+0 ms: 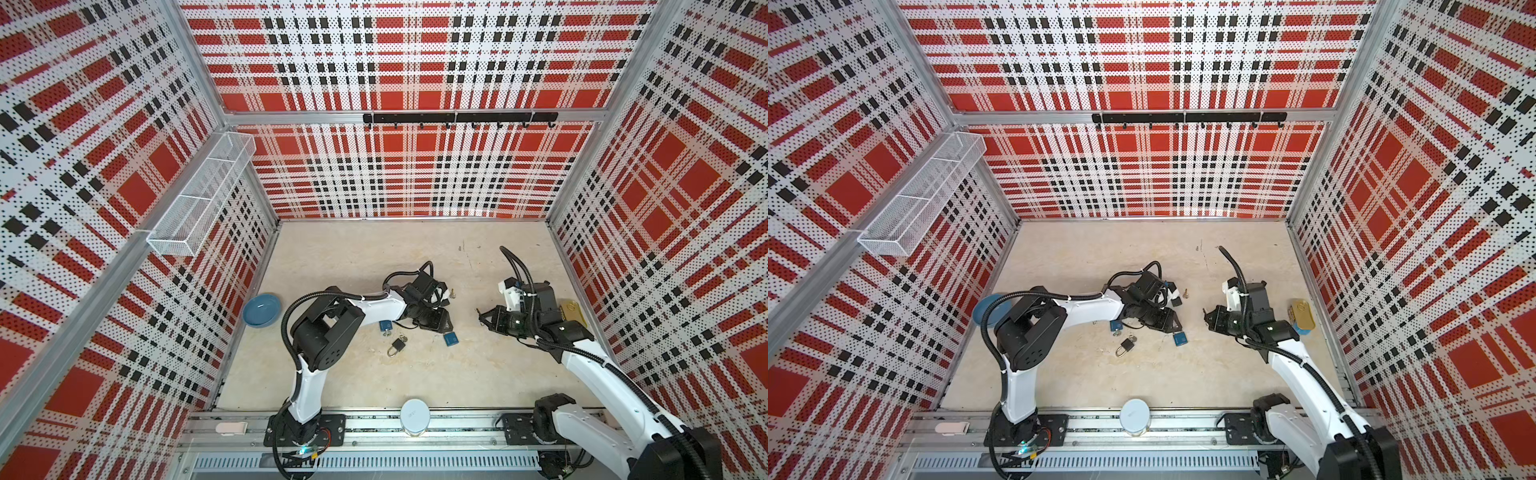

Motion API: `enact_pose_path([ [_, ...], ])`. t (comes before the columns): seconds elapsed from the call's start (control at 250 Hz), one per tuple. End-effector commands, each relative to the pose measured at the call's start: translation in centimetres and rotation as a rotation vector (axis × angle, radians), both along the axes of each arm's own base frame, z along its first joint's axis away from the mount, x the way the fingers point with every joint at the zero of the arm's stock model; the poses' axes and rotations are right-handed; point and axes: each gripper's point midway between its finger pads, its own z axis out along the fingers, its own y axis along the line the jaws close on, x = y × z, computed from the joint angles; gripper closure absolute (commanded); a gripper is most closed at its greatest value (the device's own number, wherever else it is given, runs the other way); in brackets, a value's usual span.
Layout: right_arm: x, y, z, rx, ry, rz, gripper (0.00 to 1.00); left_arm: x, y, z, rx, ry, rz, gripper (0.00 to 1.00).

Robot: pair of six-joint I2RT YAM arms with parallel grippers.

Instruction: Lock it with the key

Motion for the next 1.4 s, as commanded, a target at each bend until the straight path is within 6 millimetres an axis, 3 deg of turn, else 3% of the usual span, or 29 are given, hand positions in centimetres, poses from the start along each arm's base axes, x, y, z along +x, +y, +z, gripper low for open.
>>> enact_pose_path([
  [0.0, 0.2, -0.7, -0.4, -0.034, -0.02, -0.023, 1.0, 1.6, -0.7, 3.6, -0.04, -0.091, 0.029, 0.55],
  [0.2, -0.3, -0.9, -1.8, -0.062, 0.004, -0.032, 1.0, 2.3, 0.5, 5.8, -0.02, -0.17, 0.074, 0.55],
  [0.46, -1.7, 1.4, -4.6, -0.09, 0.048, -0.001, 1.0, 3.4, 2.2, 9.5, -0.045, -0.259, 0.157, 0.55],
  [0.696, -1.1, 2.3, -6.5, -0.087, 0.069, 0.002, 1.0, 4.3, 4.9, 12.0, -0.152, -0.277, 0.273, 0.54],
  [0.92, 0.4, 3.5, -8.0, -0.089, 0.091, 0.022, 1.0, 4.9, 7.4, 12.5, -0.162, -0.291, 0.333, 0.54],
  [1.341, 1.7, 4.8, -10.1, -0.1, 0.135, 0.043, 1.0, 5.1, 9.2, 12.0, -0.163, -0.285, 0.372, 0.54],
  [1.397, 1.7, 4.8, -10.2, -0.107, 0.139, 0.043, 0.93, 5.1, 9.3, 12.0, -0.163, -0.285, 0.373, 0.54],
])
